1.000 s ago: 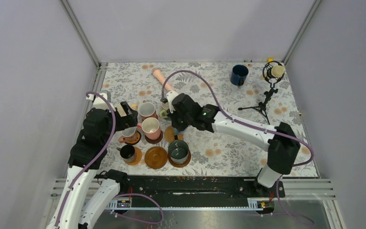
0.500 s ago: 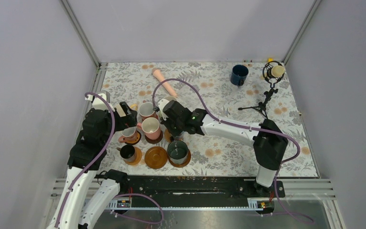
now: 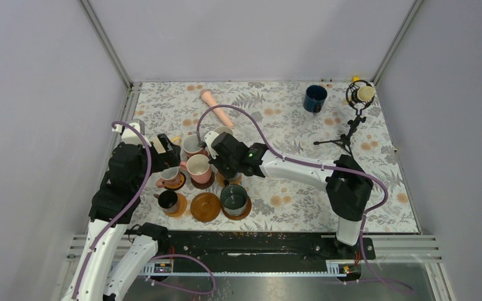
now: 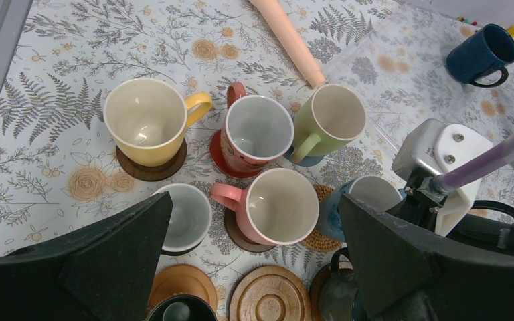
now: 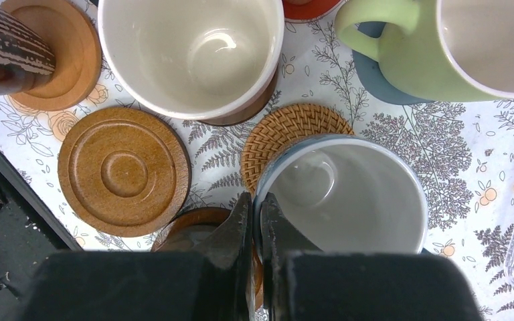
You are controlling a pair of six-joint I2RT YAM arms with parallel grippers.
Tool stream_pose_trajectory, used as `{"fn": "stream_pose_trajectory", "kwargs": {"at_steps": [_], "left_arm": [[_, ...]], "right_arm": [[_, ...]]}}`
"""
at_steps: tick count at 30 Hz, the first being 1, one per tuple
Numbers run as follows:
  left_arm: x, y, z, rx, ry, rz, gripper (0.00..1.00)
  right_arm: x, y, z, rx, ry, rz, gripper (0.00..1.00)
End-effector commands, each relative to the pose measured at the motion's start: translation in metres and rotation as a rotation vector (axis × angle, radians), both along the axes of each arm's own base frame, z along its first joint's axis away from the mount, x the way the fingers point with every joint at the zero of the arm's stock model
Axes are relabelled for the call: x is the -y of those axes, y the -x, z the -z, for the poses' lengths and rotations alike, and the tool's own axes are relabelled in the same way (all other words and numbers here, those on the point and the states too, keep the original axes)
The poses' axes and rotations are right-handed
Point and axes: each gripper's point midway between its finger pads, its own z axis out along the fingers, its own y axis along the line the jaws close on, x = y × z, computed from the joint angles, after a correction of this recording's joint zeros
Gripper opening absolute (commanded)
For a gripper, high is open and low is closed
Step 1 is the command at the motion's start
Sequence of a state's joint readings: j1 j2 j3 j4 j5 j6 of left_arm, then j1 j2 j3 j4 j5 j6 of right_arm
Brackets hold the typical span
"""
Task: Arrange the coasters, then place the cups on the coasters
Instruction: Place the cup on the coaster.
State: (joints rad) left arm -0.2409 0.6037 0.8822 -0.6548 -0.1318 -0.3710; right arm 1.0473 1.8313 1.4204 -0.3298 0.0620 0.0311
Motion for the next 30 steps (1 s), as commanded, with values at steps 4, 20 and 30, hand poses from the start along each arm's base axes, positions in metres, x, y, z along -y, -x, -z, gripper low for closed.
{"fn": "stream_pose_trajectory", "kwargs": {"at_steps": [4,20,30], "left_arm": [[-0.003,-0.003,-0.020,0.064,0.017,-0.019,0.99],[-0.002,-0.003,-0.020,0.064,0.019,-0.016,0.99],[-0.002,-0.004,-0.020,0.062,0.018,-0.017,0.99]], "right_arm": [[-0.028,-0.014,-0.033,0.083,-0.103,-0.022,0.00],[-0.035,-0.012,-0.025,0.059,-0.100,-0.041,0.00],[-0.031,-0.015,-0.045,0.108,-0.103,-0.056,0.00]]}}
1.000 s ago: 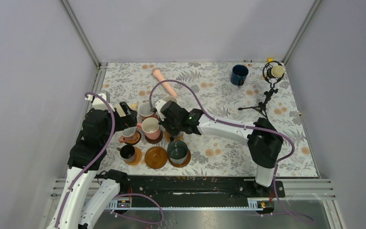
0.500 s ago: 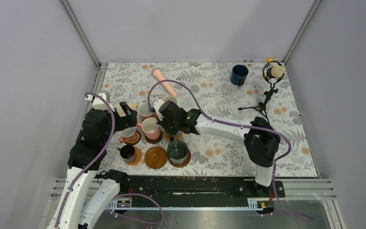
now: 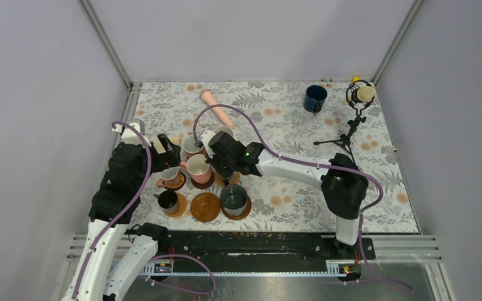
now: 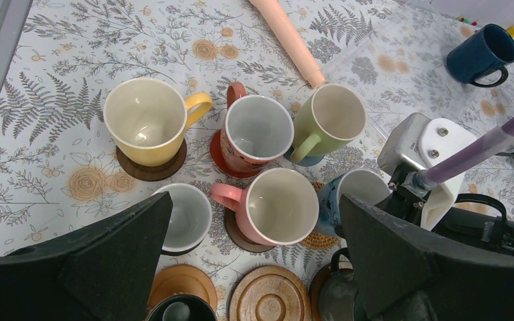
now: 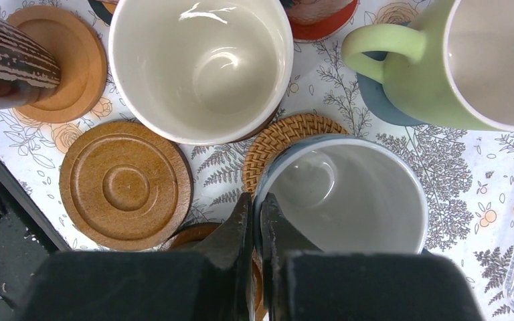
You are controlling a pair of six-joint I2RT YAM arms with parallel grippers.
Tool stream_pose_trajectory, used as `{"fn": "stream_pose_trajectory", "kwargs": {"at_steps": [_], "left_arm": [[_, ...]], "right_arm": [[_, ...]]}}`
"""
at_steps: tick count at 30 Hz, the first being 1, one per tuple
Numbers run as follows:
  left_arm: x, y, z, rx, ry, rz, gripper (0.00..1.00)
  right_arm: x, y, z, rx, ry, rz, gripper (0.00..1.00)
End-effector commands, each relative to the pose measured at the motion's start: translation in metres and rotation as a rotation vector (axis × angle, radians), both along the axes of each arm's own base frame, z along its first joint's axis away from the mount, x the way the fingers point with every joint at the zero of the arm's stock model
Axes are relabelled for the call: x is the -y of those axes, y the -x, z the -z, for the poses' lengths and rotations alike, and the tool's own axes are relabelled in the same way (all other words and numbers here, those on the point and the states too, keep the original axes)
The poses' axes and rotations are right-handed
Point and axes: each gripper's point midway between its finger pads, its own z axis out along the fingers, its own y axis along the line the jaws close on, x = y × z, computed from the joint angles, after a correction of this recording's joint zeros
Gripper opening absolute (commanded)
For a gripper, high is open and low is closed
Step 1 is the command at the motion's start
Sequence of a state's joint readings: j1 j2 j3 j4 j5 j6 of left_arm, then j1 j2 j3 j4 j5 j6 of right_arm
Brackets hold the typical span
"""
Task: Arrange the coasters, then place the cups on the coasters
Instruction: Place the cup on the coaster.
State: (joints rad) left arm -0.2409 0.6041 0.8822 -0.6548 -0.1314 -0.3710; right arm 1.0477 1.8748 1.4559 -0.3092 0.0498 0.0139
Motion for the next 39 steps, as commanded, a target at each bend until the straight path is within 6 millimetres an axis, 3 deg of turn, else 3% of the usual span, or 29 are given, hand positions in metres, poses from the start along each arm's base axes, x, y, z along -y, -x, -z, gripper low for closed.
{"fn": "stream_pose_trajectory", "kwargs": {"at_steps": [1,16,23,25,33,39], "left_arm": [[-0.002,-0.004,-0.020,0.062,0.018,-0.015,0.99],[-0.001,-0.005,-0.020,0.059,0.020,-0.012,0.99],[-0.001,-0.005,-0.019,0.057,0.018,-0.011,0.99],[-0.001,-0.005,-0.019,0.057,0.018,-0.011,0.99],[-0.001,-0.005,-0.019,0.057,0.018,-0.013,0.99],[-0.001,-0.004,-0.019,0.059,0.018,-0.013,0.99]], "right_arm": [[-0.019,-0.010,-0.048,0.101,-0.092,-0.036,0.00],[-0.019,-0.005,-0.030,0.048,-0.063,-0.041,0.00],[-0.016,-0.005,-0.023,0.042,-0.037,-0.033,0.11],[-0.014,-0.007,-0.027,0.054,-0.040,-0.024,0.22],[-0.006,-0.012,-0.077,0.142,-0.092,-0.014,0.44],[0.029,-0.036,-0.108,0.250,-0.074,0.072,0.60]]}}
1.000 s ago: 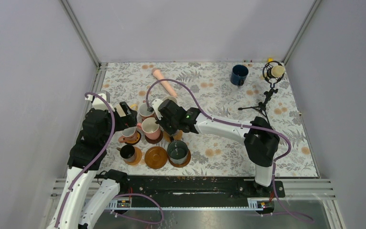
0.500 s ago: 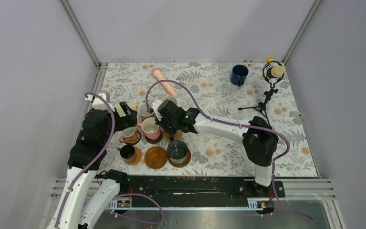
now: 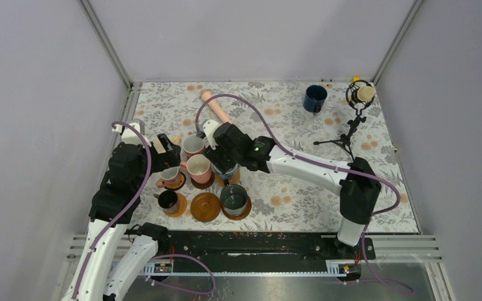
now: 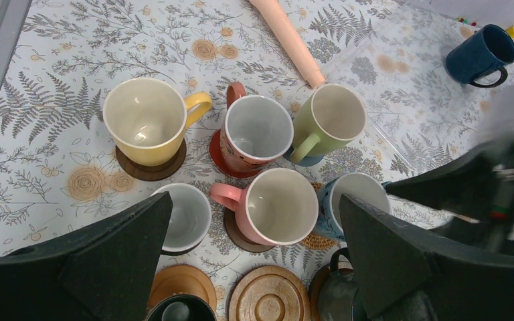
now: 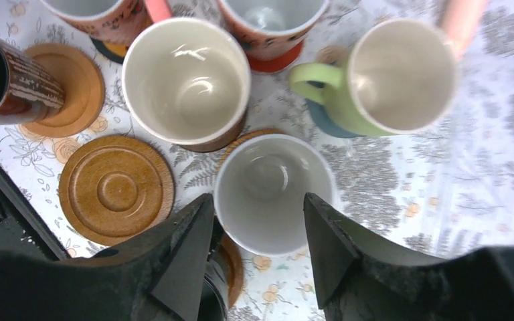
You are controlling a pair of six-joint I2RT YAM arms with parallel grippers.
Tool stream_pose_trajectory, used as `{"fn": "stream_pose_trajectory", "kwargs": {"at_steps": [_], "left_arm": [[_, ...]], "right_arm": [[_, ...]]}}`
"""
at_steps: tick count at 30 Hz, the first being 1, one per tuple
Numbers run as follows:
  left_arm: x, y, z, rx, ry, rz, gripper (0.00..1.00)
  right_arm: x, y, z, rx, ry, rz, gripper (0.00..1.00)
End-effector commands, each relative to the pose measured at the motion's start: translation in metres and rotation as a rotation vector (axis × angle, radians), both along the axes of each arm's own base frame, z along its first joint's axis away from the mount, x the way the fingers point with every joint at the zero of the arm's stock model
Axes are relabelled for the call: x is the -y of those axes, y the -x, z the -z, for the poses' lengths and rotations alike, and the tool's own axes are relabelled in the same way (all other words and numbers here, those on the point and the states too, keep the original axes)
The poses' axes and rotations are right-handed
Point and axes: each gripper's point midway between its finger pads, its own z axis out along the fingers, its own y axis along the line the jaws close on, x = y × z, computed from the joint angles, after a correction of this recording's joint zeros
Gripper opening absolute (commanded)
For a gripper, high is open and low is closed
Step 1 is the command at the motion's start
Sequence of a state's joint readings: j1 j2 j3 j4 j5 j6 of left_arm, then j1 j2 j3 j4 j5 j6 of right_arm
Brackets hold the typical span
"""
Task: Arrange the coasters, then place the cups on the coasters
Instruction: Place the cup on the coaster, then pick up the cup from the tray.
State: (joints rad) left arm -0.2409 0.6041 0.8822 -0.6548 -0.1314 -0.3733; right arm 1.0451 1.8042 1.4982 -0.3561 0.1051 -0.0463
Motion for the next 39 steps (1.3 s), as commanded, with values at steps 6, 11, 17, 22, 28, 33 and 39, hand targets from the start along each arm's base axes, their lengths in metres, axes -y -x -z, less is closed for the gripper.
{"fn": "stream_pose_trajectory", "kwargs": {"at_steps": [6,11,17,22,28,33,39], "left_arm": [[-0.001,-0.003,-0.020,0.065,0.017,-0.007,0.99],[0.001,-0.002,-0.020,0.068,0.021,0.004,0.99],[0.002,-0.001,-0.019,0.066,0.015,0.009,0.99],[0.004,-0.001,-0.017,0.059,0.010,0.014,0.99],[0.004,-0.003,-0.014,0.043,0.002,0.012,0.99],[0.004,-0.005,-0.010,0.022,-0.004,0.011,0.99],[0.005,-0.008,-0.007,0.004,-0.008,0.012,0.99]], "right_arm": [[0.093,-0.086,-0.082,0.233,-0.006,0.261,0.79],[0.174,-0.157,-0.078,0.310,0.118,0.466,0.82],[0.251,-0.225,-0.062,0.325,0.259,0.622,0.76],[0.293,-0.272,-0.039,0.283,0.338,0.688,0.73],[0.322,-0.308,-0.009,0.181,0.325,0.715,0.65],[0.326,-0.323,0.022,0.094,0.296,0.692,0.60],[0.332,-0.330,0.043,0.036,0.285,0.681,0.57]]}}
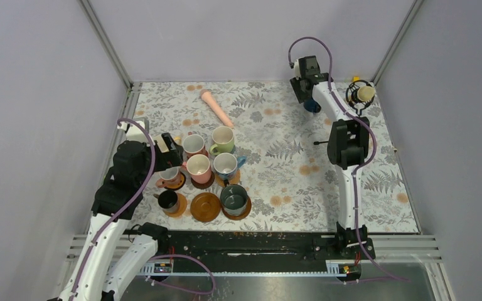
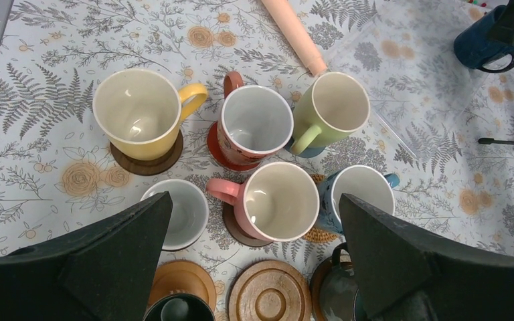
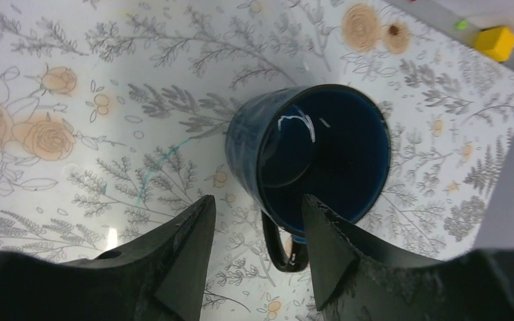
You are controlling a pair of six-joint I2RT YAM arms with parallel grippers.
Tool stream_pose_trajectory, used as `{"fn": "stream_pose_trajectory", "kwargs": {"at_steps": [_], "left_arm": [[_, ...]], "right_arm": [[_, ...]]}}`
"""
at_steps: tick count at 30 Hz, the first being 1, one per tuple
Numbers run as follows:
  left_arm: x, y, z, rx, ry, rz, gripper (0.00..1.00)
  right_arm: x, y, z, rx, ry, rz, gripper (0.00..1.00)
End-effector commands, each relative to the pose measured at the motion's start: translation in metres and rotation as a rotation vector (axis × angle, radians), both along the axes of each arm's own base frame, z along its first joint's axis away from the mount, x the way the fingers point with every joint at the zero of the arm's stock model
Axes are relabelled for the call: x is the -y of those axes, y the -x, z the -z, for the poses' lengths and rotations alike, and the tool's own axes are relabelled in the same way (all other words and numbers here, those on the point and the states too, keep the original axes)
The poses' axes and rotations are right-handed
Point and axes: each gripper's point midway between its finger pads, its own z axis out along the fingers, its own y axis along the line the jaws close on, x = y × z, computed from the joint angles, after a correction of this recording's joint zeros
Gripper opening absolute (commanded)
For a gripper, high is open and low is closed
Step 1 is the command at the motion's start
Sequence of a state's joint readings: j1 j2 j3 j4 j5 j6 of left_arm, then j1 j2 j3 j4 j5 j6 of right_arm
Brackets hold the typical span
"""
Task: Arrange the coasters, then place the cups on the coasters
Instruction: Pick up the cup from the tray.
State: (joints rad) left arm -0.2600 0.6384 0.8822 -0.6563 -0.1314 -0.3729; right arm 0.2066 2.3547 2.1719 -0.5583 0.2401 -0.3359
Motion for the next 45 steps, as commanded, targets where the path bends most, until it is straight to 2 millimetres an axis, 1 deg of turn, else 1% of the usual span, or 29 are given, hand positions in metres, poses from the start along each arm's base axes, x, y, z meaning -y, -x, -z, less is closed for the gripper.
{"fn": "stream_pose_trajectory", "kwargs": {"at_steps": [1,6,10,14,15,20,24,26,29,30,31,33,35,38,40,41,43,45], "left_arm": [[-0.001,-0.005,-0.014,0.035,0.000,-0.008,0.99],[0.000,-0.006,-0.012,0.027,-0.002,-0.006,0.99],[0.000,-0.007,-0.012,0.024,-0.003,-0.008,0.99],[0.001,-0.008,-0.011,0.020,-0.003,-0.005,0.99],[0.001,-0.008,-0.011,0.019,-0.002,-0.005,0.99],[0.001,-0.008,-0.010,0.017,-0.002,-0.005,0.99],[0.000,-0.008,-0.010,0.019,-0.003,-0.008,0.99],[0.000,-0.007,-0.010,0.018,-0.003,-0.009,0.99],[0.000,-0.008,-0.011,0.022,-0.004,-0.011,0.99],[-0.001,-0.008,-0.011,0.023,-0.004,-0.012,0.99],[-0.002,-0.007,-0.013,0.031,-0.005,-0.019,0.99],[-0.003,-0.007,-0.013,0.034,-0.004,-0.020,0.99],[-0.004,-0.006,-0.015,0.042,-0.002,-0.025,0.99],[-0.005,-0.005,-0.018,0.057,0.003,-0.027,0.99],[-0.005,-0.005,-0.019,0.064,0.006,-0.027,0.99],[-0.005,-0.005,-0.019,0.065,0.008,-0.027,0.99],[-0.007,-0.004,-0.020,0.071,0.009,-0.033,0.99],[-0.008,-0.003,-0.021,0.077,0.012,-0.039,0.99]], "right_arm": [[-0.006,-0.001,0.002,-0.030,-0.041,-0.034,0.56],[0.002,-0.002,0.013,-0.049,-0.007,-0.036,0.52],[0.005,-0.002,0.020,-0.064,-0.008,-0.049,0.44],[0.004,-0.003,0.013,-0.056,0.001,-0.083,0.35],[0.004,-0.004,0.009,-0.048,0.005,-0.092,0.33],[-0.002,-0.009,-0.028,0.026,0.001,-0.154,0.20],[-0.014,-0.005,-0.058,0.067,-0.031,-0.236,0.01],[-0.018,-0.001,-0.076,0.095,-0.043,-0.263,0.00],[-0.020,0.006,-0.109,0.149,-0.055,-0.267,0.00],[-0.023,0.011,-0.119,0.164,-0.065,-0.269,0.00],[-0.029,0.028,-0.149,0.208,-0.092,-0.254,0.00],[-0.040,0.045,-0.167,0.228,-0.150,-0.245,0.00],[-0.054,0.064,-0.182,0.239,-0.249,-0.243,0.00],[-0.069,0.093,-0.197,0.262,-0.378,-0.194,0.00],[-0.078,0.113,-0.203,0.271,-0.486,-0.152,0.00],[-0.087,0.123,-0.203,0.264,-0.545,-0.164,0.00],[-0.099,0.149,-0.211,0.271,-0.628,-0.163,0.00],[-0.111,0.172,-0.207,0.260,-0.650,-0.171,0.00]]}}
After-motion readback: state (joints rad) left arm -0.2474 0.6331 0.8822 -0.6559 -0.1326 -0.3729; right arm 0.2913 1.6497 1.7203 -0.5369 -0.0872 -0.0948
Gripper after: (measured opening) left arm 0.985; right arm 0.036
